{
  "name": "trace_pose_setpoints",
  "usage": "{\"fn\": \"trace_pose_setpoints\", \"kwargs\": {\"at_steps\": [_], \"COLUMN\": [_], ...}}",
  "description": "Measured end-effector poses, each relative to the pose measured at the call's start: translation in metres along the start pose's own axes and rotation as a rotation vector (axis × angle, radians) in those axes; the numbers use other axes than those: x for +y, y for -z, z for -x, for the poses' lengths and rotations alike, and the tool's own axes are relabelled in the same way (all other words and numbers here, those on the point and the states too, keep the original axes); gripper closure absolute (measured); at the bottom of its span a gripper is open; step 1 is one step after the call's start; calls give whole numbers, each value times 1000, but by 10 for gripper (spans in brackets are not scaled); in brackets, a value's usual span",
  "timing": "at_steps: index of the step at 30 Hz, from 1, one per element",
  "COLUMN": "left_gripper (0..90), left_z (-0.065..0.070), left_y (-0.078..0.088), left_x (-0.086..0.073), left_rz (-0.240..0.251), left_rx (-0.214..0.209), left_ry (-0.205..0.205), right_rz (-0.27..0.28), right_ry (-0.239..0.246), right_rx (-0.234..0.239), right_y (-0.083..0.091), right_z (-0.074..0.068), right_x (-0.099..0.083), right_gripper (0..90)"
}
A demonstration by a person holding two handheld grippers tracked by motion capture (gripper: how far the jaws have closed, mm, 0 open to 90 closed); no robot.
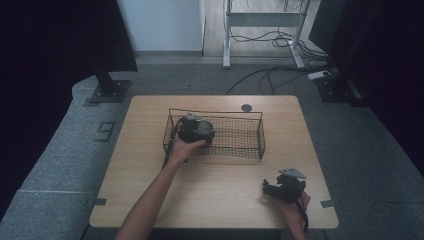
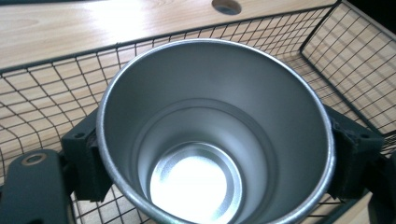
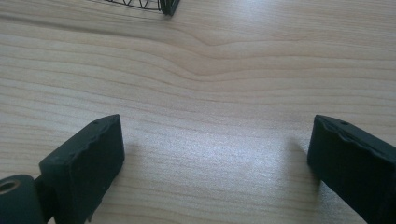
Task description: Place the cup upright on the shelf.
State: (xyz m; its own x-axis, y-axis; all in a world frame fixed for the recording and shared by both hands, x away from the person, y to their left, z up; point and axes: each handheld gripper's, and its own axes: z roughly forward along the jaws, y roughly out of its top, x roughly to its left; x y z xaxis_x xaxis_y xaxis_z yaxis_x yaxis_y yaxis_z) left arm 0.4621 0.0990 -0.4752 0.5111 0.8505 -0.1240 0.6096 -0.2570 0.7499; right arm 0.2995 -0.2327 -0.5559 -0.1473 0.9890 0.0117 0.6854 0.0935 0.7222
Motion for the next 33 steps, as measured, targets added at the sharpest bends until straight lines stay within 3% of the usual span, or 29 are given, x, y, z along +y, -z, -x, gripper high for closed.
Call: {"fn": "trace_pose_setpoints", "kwargs": {"at_steps": [14, 18, 24, 33], "left_gripper": [149, 146, 142, 119], "left_z": [1, 0, 0, 1], "left_y": [-9, -10, -13, -14], "left_x": [-4, -4, -6, -6], "left_rz": [-69, -80, -106, -110], "left_rx": [-1, 18, 2, 9], "left_ry": [15, 15, 20, 14], "right_rz": [0, 0, 0, 0], "right_ry": [0, 0, 0, 0], "right_rx": [0, 0, 0, 0], "right_y": [0, 0, 0, 0], "right_z": [0, 0, 0, 0], "right_x": [0, 0, 0, 0], "right_gripper": [38, 38, 38, 38]}}
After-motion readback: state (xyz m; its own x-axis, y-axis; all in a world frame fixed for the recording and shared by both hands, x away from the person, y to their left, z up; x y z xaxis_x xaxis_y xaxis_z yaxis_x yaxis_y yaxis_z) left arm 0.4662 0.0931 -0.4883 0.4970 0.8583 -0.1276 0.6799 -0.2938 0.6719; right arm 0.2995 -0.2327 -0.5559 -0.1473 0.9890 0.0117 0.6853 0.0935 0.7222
